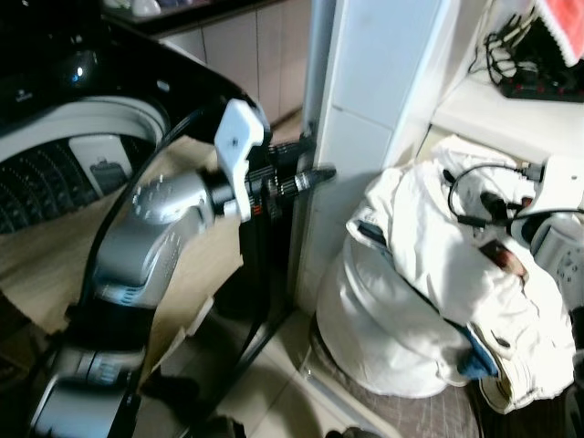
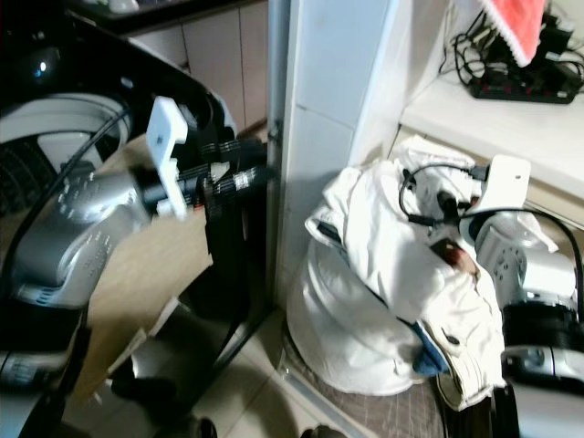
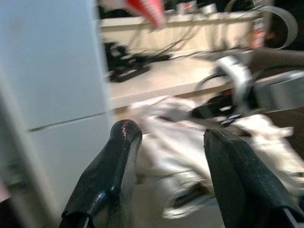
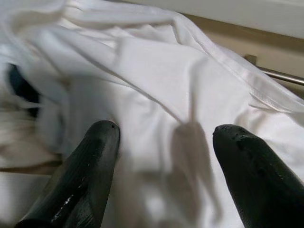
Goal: Clothes washing
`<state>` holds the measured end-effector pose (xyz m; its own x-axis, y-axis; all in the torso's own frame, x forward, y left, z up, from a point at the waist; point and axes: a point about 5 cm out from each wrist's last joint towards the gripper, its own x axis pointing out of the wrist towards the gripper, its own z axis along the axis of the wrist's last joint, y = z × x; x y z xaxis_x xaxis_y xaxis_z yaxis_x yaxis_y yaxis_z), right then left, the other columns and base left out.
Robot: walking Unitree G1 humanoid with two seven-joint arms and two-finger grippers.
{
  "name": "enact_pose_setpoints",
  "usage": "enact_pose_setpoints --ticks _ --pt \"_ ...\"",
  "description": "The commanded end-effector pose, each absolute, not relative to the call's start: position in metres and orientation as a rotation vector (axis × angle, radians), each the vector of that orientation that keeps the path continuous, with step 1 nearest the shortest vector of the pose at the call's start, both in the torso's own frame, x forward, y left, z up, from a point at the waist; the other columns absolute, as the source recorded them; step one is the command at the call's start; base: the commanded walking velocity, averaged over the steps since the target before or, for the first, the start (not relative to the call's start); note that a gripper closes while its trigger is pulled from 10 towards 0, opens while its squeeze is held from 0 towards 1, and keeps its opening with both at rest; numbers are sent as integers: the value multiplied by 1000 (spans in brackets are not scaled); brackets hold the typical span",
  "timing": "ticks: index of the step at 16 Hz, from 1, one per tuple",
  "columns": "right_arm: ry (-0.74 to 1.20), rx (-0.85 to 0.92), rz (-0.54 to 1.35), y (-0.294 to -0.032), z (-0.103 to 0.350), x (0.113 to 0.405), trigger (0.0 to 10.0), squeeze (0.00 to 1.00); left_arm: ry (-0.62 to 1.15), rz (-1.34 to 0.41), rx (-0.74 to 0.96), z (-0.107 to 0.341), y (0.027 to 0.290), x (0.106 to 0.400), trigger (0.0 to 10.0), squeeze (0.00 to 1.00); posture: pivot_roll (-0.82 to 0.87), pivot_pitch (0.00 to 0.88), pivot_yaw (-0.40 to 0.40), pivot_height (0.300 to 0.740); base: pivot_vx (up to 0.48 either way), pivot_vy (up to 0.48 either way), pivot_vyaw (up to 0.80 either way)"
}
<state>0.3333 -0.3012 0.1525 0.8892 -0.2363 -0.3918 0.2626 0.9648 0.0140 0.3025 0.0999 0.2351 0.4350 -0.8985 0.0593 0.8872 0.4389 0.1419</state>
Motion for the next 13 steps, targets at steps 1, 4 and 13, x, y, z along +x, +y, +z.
enact_pose_setpoints --ticks 1,4,13 --pt "416 42 -283 -308 150 334 10000 0 -139 -1193 80 239 90 289 10000 0 -111 50 -12 740 0 0 0" --pt "476 193 -277 -310 125 331 10000 0 -102 -1260 92 234 78 274 10000 0 -106 52 -15 740 0 0 0" --pt "432 303 -265 -316 125 334 0 0 -67 -1291 34 236 75 264 10000 0 -107 49 -12 740 0 0 0"
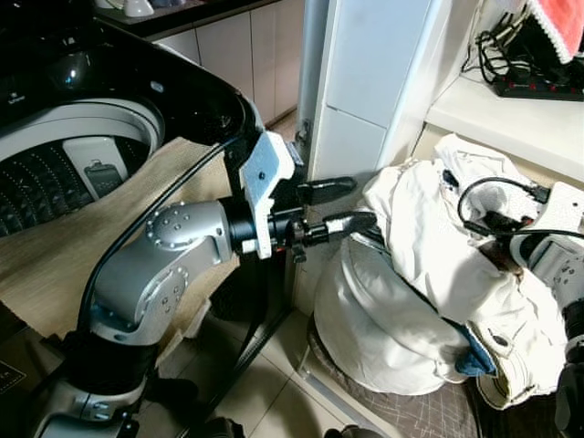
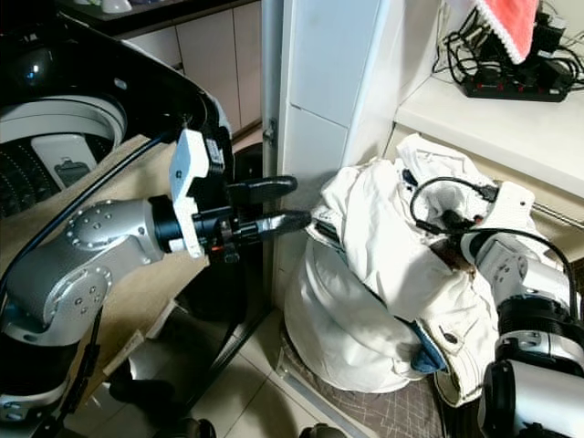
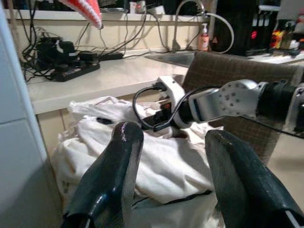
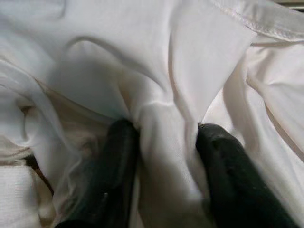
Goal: Clothes washing
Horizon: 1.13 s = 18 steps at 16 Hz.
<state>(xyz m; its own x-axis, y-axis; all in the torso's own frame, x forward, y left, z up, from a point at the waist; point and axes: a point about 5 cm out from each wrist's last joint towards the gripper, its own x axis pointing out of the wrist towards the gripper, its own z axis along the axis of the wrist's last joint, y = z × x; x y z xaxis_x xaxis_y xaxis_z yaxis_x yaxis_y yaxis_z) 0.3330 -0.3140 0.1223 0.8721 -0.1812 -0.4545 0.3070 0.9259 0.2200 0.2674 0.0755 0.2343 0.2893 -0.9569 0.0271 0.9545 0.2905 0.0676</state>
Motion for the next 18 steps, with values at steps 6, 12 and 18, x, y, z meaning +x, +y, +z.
enact_pose_setpoints --ticks 6,12,18 --pt "411 312 -260 -314 126 337 0 0 -62 -1297 30 236 73 263 10000 0 -107 44 -8 740 0 0 0" --pt "318 265 -255 -319 144 339 0 0 -64 -1273 21 237 75 266 10000 0 -108 44 -8 740 0 0 0" --pt "142 48 -118 -312 206 337 0 0 -102 -1207 31 243 79 271 10000 0 -105 42 -11 740 0 0 0"
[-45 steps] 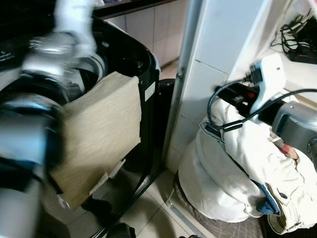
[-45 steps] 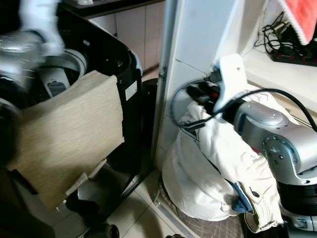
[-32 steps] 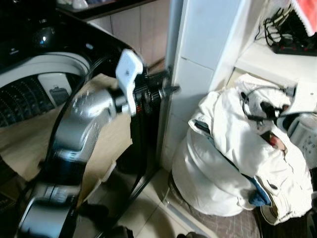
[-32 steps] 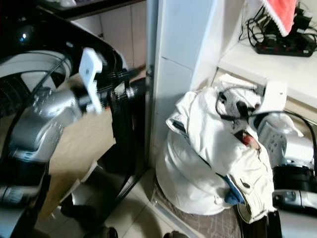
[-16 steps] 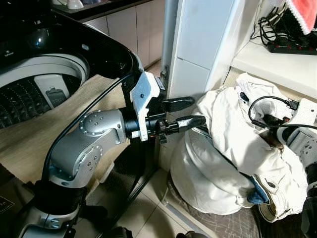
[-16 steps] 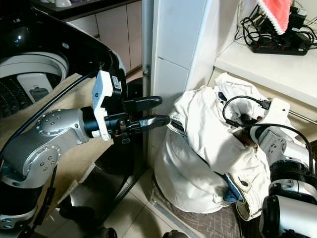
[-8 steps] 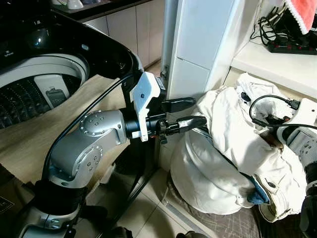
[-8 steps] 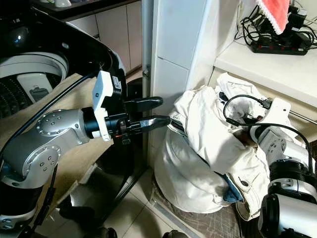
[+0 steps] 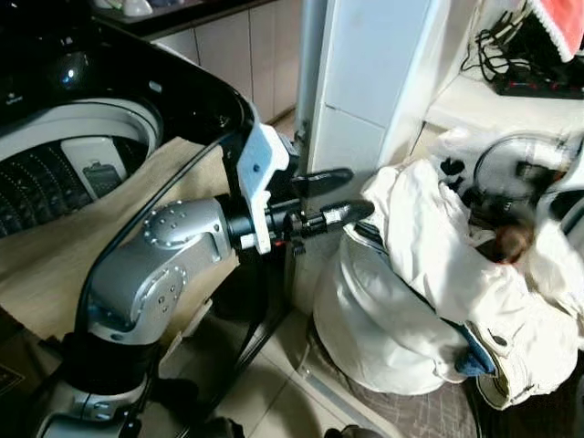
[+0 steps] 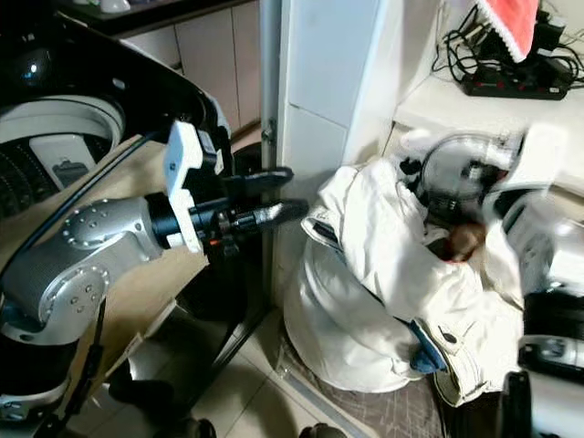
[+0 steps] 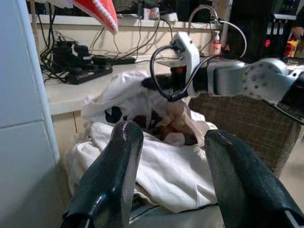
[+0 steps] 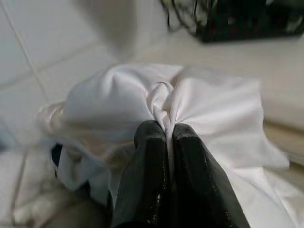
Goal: Clothes washing
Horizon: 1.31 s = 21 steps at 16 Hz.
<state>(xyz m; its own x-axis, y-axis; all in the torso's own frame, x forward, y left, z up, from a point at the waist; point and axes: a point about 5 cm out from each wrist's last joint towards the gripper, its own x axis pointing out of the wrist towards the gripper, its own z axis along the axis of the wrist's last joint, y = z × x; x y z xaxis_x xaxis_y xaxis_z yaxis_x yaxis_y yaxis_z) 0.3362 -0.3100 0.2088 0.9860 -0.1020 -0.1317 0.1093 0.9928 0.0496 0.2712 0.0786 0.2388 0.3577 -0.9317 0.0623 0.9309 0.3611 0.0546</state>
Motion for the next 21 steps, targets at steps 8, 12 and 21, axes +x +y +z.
enact_pose_setpoints --ticks 8,12,21 --pt "-323 205 570 -238 355 290 0 0 -332 -1066 -94 287 71 287 10000 1000 -117 35 -12 740 0 0 0" --pt "-351 429 788 -210 352 281 0 0 -474 -1140 -202 309 54 275 10000 1000 -117 37 -21 740 0 0 0" --pt "-270 536 963 -164 339 272 0 0 -377 -1080 -116 281 26 277 10000 0 -119 29 -18 740 0 0 0"
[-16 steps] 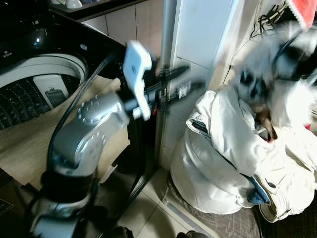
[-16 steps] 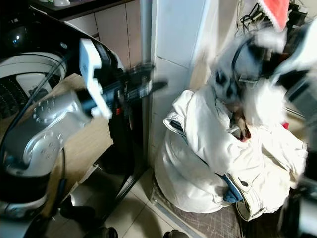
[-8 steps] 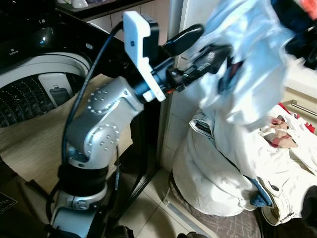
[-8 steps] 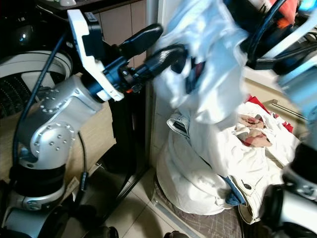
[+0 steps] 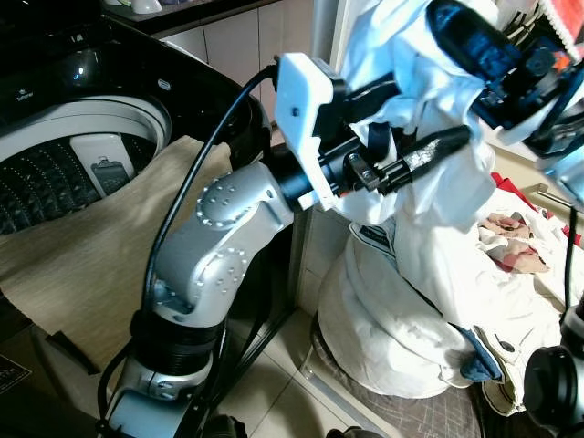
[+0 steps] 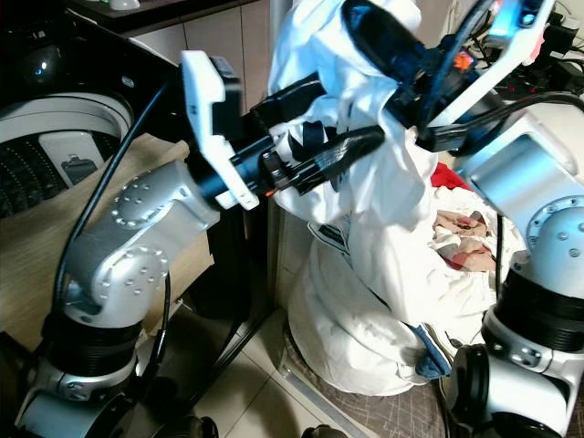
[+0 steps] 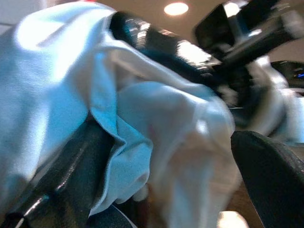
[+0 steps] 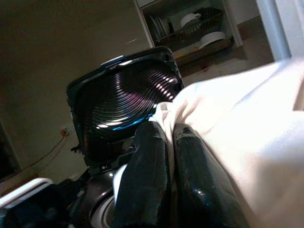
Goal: Clothes washing
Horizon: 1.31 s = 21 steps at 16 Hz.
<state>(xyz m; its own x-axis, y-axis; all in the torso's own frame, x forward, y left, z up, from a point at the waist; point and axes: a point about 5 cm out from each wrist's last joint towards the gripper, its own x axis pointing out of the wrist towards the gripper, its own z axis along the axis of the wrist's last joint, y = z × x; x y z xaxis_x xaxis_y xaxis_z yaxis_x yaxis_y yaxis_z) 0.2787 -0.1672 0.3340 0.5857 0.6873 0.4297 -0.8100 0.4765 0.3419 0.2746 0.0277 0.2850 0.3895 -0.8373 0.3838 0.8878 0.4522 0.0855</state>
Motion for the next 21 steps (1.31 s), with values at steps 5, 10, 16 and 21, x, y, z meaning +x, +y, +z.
enact_pose_setpoints --ticks 5,10,16,21 --pt "-262 560 972 -157 337 269 0 0 -378 -899 -85 279 32 292 10000 0 -118 29 -14 740 0 0 0" --pt "-253 580 973 -154 337 269 0 0 -415 -737 -115 282 41 303 1765 0 -116 37 -18 740 0 0 0" --pt "-244 579 965 -154 336 270 0 0 -460 -778 -148 286 40 298 0 0 -116 38 -20 740 0 0 0" --pt "-239 574 964 -153 335 270 0 0 -464 -794 -157 287 40 297 0 0 -114 37 -17 740 0 0 0"
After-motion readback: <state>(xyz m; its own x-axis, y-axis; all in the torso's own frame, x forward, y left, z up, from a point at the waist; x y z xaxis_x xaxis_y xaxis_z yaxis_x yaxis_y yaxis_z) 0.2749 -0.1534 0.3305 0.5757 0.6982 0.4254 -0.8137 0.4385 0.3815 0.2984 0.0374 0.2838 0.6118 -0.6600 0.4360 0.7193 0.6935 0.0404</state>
